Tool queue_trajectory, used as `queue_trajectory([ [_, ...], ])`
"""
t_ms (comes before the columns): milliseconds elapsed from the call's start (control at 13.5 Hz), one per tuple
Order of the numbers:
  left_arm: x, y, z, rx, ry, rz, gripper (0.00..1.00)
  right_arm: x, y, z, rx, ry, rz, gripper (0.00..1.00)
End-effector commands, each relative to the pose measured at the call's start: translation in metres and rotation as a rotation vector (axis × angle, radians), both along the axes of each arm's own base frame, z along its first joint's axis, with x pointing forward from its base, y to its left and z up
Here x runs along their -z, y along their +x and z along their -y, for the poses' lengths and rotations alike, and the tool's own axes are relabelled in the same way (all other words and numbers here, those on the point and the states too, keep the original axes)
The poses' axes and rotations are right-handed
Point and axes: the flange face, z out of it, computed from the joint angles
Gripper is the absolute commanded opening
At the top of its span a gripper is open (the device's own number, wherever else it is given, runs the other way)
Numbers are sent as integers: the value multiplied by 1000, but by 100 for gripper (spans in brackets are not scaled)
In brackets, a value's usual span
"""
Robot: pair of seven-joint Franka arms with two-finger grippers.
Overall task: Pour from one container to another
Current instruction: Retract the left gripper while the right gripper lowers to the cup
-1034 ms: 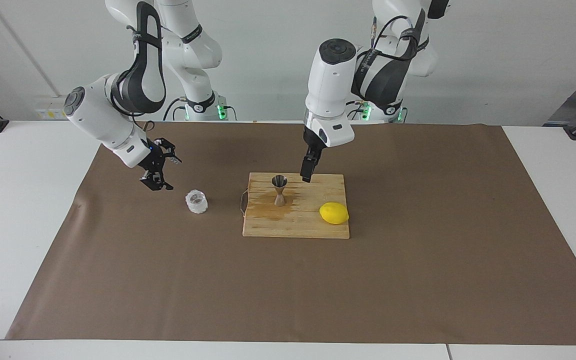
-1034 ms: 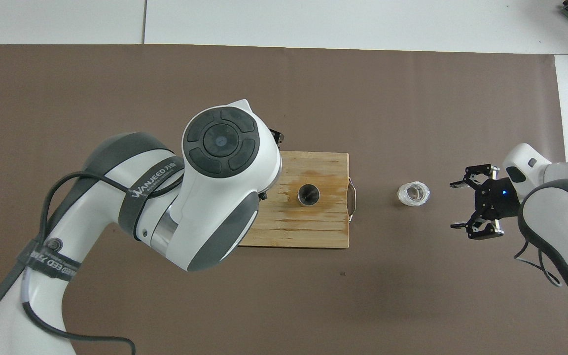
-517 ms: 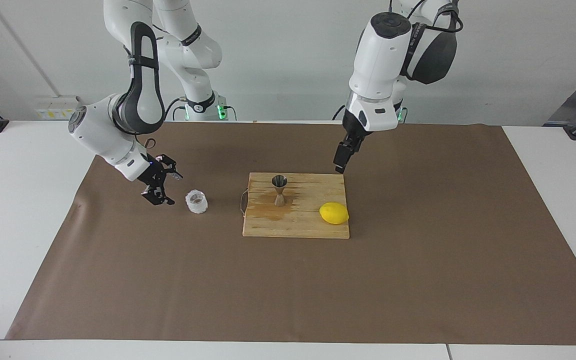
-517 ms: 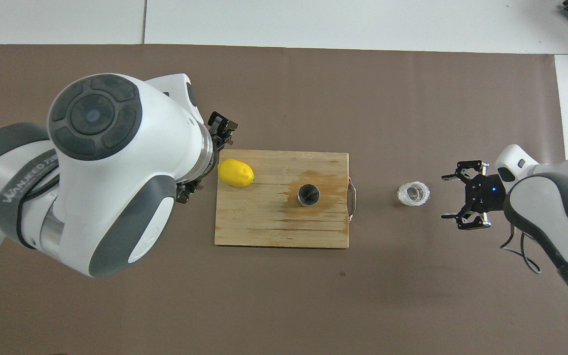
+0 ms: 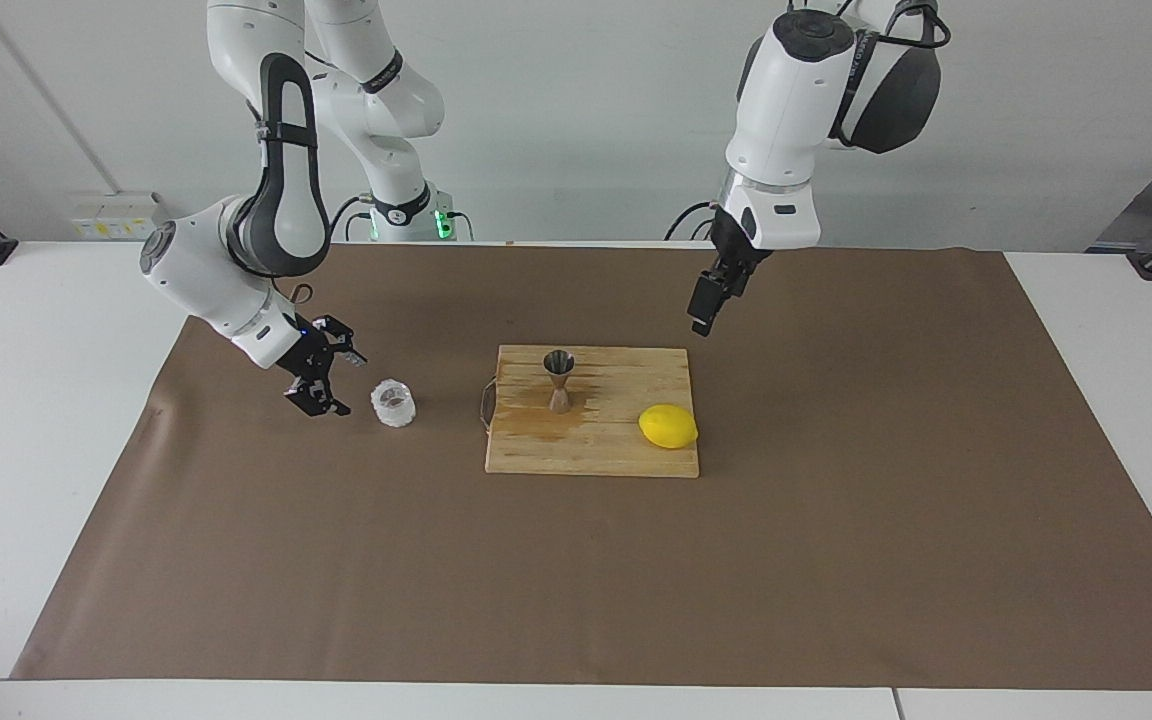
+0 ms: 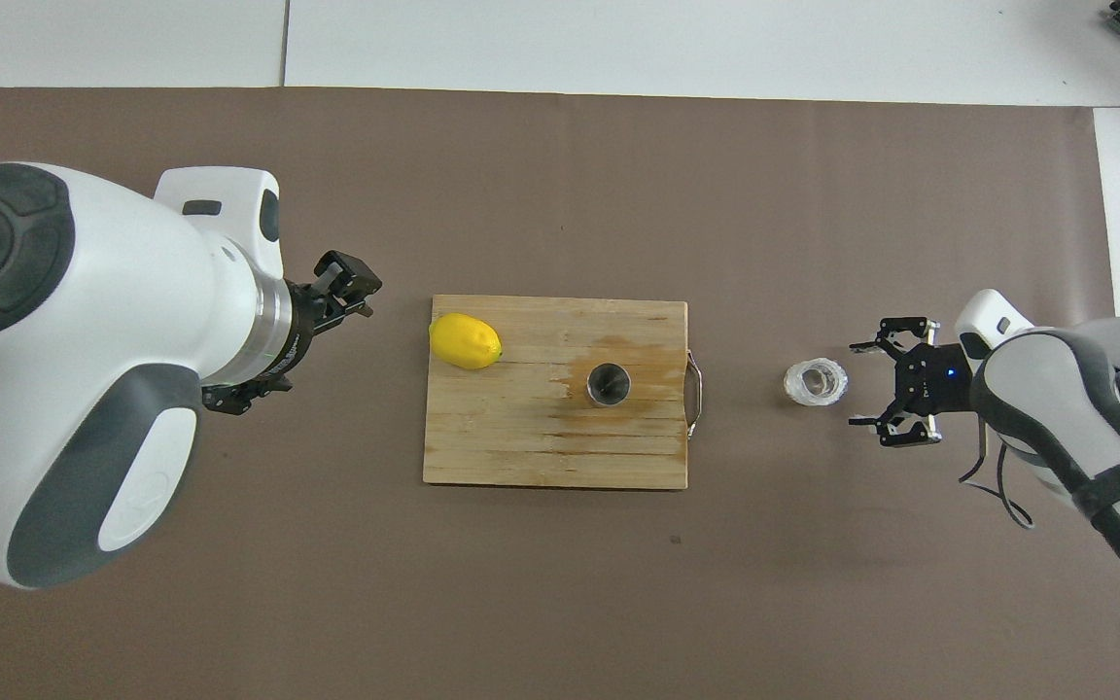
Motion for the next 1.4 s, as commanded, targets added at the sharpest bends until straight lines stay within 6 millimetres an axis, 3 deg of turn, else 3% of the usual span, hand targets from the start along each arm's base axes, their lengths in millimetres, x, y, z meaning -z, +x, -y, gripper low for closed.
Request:
queue_trajectory([
  [0, -2, -6, -26, 74, 24, -5, 100, 11, 1, -5, 13, 24, 15, 100],
  [443, -1, 3, -63, 216, 39, -4, 100, 35, 0, -18, -4, 81, 18, 100],
  [591, -5, 7, -86, 296, 45, 1, 100, 39, 0, -19, 1, 108, 31, 100],
  [1034, -8, 19, -141, 626, 73, 14, 100, 38, 1, -28, -5, 115, 34, 100],
  [1330, -12, 20, -155, 852, 91, 17, 100, 38, 1, -30, -4, 115, 31, 100],
])
